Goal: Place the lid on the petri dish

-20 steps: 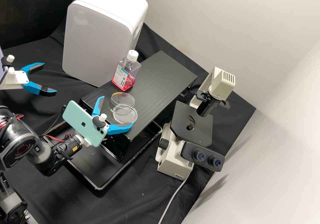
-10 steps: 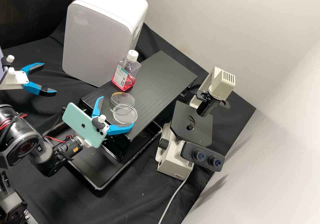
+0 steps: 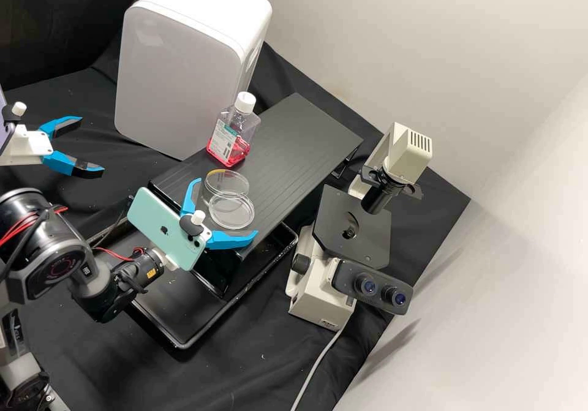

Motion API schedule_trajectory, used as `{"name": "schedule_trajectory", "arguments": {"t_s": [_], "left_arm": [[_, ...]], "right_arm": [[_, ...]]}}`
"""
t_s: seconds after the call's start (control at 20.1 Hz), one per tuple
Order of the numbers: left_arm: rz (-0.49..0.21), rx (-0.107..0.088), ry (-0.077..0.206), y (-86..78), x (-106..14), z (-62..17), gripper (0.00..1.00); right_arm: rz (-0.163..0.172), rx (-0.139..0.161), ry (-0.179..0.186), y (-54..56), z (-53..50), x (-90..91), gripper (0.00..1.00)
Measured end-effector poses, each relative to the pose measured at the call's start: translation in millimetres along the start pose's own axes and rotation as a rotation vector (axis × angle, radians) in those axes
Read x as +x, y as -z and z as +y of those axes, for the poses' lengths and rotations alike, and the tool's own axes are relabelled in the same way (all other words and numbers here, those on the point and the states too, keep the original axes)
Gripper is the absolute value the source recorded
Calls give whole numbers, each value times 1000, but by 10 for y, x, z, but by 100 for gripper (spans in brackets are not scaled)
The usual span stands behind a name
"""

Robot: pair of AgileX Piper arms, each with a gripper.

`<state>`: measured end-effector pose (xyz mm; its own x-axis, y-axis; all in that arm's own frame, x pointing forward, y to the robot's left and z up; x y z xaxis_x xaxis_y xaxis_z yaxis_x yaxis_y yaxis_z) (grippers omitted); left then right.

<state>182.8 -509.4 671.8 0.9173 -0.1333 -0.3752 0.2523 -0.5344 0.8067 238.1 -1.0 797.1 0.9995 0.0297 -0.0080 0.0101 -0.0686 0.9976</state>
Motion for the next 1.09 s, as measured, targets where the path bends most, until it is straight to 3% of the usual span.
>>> {"name": "schedule_trajectory", "arguments": {"t_s": [0.4,0.45,1.09], "left_arm": [[0,0,0,0,0,0,100],[0,0,0,0,0,0,100],[0,0,0,0,0,0,100]], "right_arm": [[0,-1,-5,-13,10,21,100],[1,-1,-6,-15,7,23,0],[-4,2,-12,-24,10,24,0]]}}
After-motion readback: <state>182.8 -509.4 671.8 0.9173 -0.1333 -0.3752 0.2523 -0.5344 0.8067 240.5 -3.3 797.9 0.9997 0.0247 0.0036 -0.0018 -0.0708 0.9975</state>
